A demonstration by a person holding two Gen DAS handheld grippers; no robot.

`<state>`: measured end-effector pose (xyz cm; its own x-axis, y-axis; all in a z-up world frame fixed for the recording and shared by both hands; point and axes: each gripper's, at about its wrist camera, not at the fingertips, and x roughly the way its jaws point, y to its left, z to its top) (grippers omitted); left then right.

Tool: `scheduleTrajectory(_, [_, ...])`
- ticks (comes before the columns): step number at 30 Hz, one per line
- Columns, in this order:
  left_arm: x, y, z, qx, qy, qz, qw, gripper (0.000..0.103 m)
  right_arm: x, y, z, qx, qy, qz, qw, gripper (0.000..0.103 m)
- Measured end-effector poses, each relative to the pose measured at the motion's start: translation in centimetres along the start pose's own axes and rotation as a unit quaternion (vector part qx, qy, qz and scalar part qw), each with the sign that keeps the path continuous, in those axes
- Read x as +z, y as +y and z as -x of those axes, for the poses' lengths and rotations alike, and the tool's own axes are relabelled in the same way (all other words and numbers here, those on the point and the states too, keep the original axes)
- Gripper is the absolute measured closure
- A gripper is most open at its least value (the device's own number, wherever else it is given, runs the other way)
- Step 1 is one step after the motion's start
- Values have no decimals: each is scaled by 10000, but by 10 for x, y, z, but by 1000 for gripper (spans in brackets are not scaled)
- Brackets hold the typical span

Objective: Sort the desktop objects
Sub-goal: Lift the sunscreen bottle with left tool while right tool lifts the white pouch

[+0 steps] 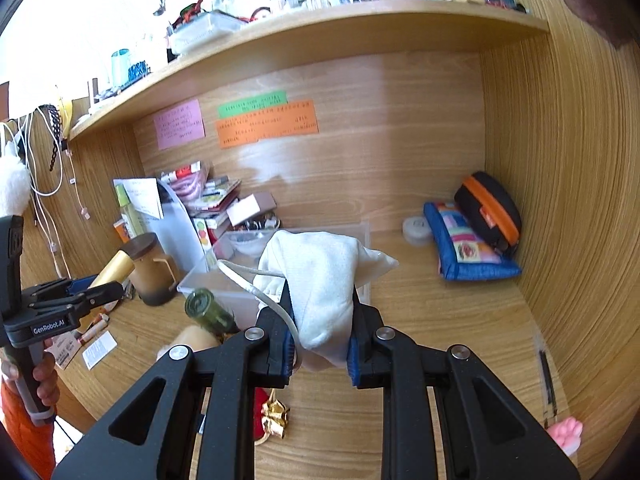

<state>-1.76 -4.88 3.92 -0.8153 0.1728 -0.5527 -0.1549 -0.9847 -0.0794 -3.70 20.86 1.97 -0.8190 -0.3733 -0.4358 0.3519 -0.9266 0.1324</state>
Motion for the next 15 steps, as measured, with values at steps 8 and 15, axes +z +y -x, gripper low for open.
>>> scheduleTrajectory(8, [32, -6, -6, -134, -50, -202, 9997, 55, 23, 0, -3, 114, -146, 41, 9998, 85])
scheduleTrajectory(15, [58, -9, -23, -199, -5, -334, 9992, 55, 48, 2, -19, 130, -192, 245, 9994, 85])
